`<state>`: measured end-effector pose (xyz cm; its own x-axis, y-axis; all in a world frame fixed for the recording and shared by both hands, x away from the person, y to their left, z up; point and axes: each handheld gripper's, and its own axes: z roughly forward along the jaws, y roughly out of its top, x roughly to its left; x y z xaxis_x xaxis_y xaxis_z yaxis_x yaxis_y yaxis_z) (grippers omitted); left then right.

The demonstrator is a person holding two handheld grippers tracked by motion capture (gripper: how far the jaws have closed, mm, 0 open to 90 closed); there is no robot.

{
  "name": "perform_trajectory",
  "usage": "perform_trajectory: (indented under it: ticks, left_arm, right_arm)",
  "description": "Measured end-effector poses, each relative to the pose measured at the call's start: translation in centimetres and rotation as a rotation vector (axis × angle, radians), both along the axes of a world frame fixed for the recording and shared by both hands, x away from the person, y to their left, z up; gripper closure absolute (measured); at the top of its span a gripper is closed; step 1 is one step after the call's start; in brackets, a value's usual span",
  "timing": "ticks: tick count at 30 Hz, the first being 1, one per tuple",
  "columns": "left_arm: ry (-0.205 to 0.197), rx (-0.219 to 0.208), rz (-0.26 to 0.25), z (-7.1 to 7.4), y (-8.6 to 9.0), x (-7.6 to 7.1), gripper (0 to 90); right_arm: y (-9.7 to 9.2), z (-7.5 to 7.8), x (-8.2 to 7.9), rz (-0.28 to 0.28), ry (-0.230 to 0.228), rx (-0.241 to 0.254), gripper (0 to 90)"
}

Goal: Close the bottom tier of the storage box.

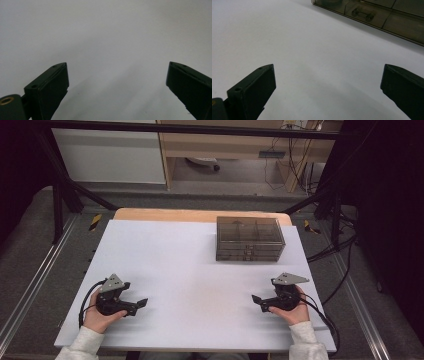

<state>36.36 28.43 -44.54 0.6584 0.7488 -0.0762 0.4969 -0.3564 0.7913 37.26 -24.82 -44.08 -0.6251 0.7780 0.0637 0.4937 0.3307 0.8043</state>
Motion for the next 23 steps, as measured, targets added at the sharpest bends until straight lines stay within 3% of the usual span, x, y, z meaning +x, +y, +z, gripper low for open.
perform_trajectory:
  ticks: [10, 23]
  left_arm:
    - [0.001, 0.002, 0.0, 0.0, 0.0, 0.0, 4.2]
    - [0.0, 0.006, -0.001, 0.0, 0.0, 0.0, 4.2]
  right_arm:
    - [-1.7, -0.8, -1.0, -0.002, 0.014, 0.02, 0.8]
    - [-2.1, -1.2, -1.2, 0.012, 0.021, 0.008, 0.6]
